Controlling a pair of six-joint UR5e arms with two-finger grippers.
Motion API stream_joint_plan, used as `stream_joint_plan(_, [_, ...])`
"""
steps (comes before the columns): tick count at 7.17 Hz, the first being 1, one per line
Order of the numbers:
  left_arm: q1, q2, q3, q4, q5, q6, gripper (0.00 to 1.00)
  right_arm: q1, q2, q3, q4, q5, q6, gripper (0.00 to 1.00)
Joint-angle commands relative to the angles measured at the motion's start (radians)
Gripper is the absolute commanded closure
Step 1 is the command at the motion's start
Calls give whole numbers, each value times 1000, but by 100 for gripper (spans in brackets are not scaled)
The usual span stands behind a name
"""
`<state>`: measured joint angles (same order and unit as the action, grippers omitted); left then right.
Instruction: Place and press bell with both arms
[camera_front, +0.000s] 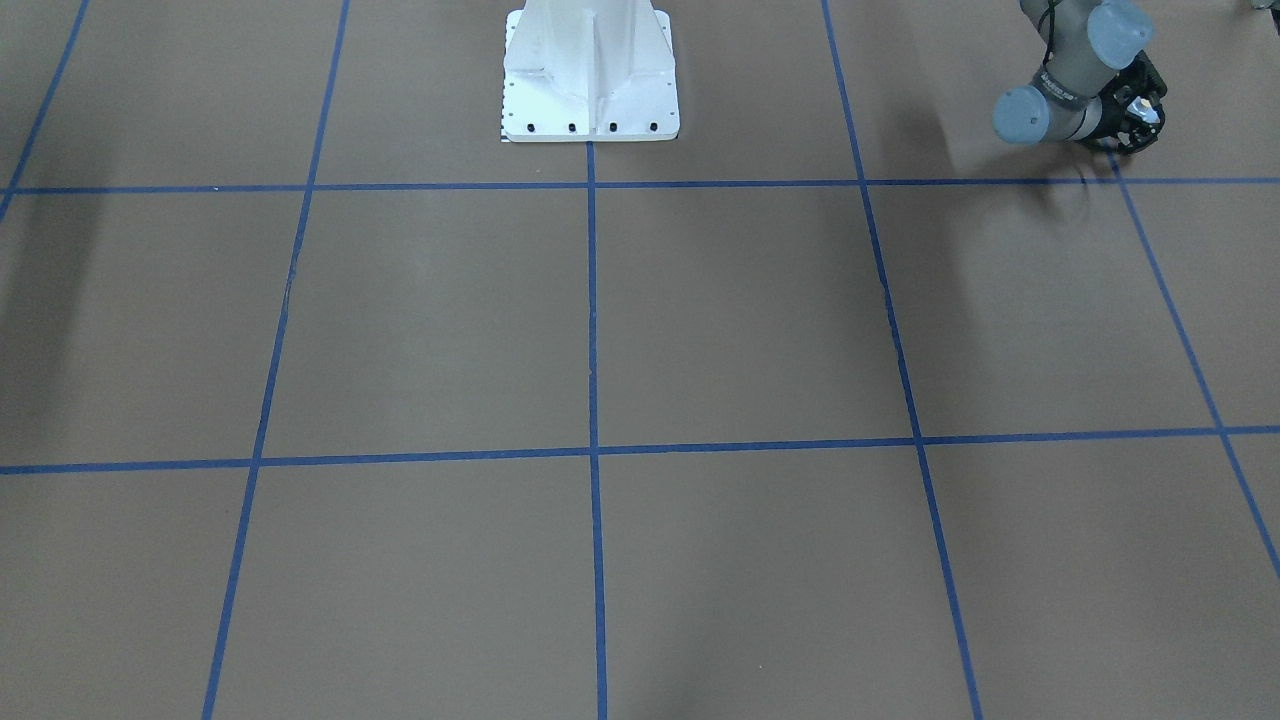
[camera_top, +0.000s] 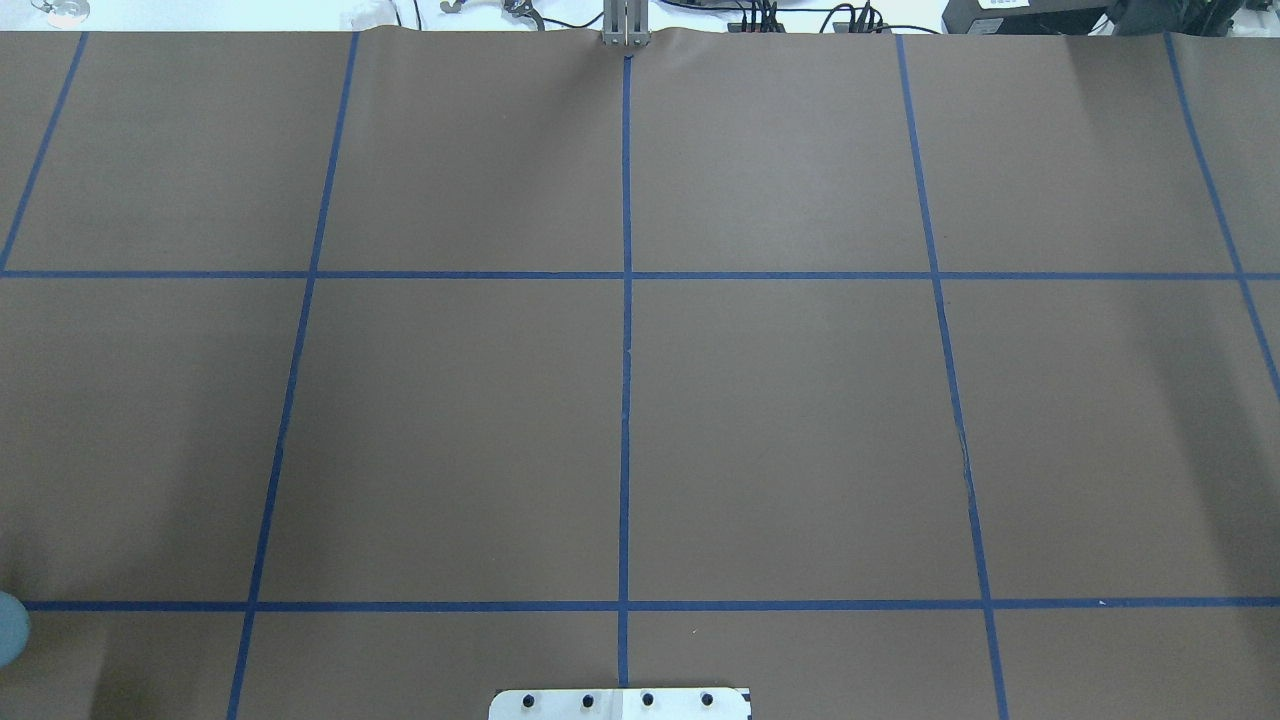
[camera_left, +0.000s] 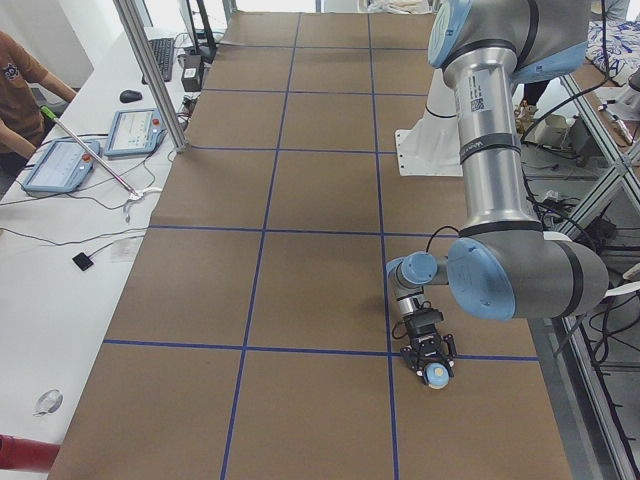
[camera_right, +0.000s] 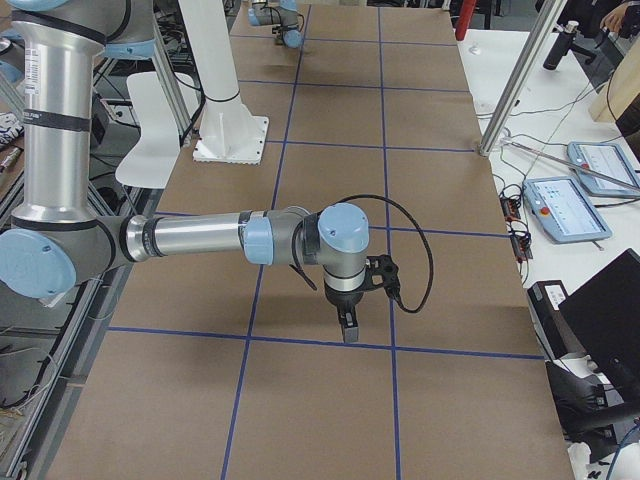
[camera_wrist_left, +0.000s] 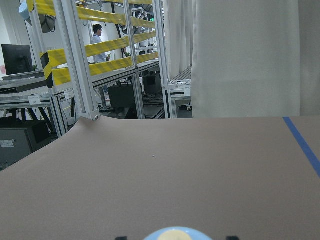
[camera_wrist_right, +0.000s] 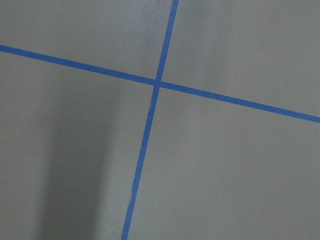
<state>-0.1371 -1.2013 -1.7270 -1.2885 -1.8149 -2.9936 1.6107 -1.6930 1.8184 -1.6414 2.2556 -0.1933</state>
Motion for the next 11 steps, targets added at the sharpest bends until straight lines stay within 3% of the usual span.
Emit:
stream_joint_plan(1, [5, 12, -31, 4, -3, 2, 100, 0, 1, 1, 0, -1, 0, 0])
stream_joint_plan(5, [-41, 302, -242, 8, 5, 236, 100, 0, -2, -5, -3, 8, 0, 0])
stream_joint_plan(6, [-133, 307, -268, 20, 40, 354, 100, 0, -1, -8, -3, 12, 0, 0])
stream_joint_plan(7, [-257, 293, -332, 79, 178, 530, 100, 0, 1, -11, -5, 12, 2, 0])
stream_joint_plan(8, [-459, 214, -394, 137, 309, 747, 100, 0, 0, -5, -12, 15, 2, 0])
stream_joint_plan(9, [-648, -5, -375, 226, 454, 948, 100, 0, 0, -7, -14, 18, 2, 0])
stream_joint_plan(10, [-744, -196, -314, 260, 523, 1099, 100, 0, 0, -7, -12, 18, 3, 0])
stream_joint_plan(11, [-781, -315, -255, 255, 528, 1195, 100, -2, 0, -7, -14, 18, 3, 0])
